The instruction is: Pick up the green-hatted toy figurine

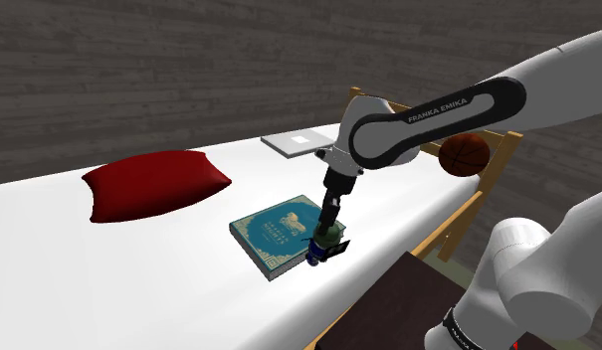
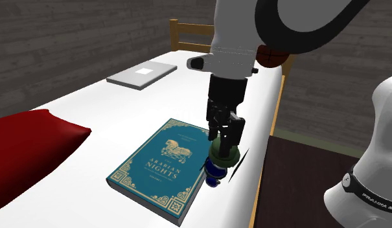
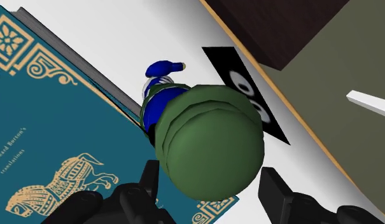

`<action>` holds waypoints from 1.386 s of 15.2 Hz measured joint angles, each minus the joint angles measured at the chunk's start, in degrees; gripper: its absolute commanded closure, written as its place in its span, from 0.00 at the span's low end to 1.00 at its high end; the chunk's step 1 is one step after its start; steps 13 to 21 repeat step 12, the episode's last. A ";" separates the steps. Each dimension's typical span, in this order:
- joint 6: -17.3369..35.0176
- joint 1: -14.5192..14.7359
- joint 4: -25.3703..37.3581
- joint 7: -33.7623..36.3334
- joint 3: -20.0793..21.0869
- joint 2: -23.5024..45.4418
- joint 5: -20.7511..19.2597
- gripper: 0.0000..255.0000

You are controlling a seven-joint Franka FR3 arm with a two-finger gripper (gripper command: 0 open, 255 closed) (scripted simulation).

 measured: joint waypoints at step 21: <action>-9.83 -0.79 5.69 2.94 0.35 -4.41 -2.00 1.00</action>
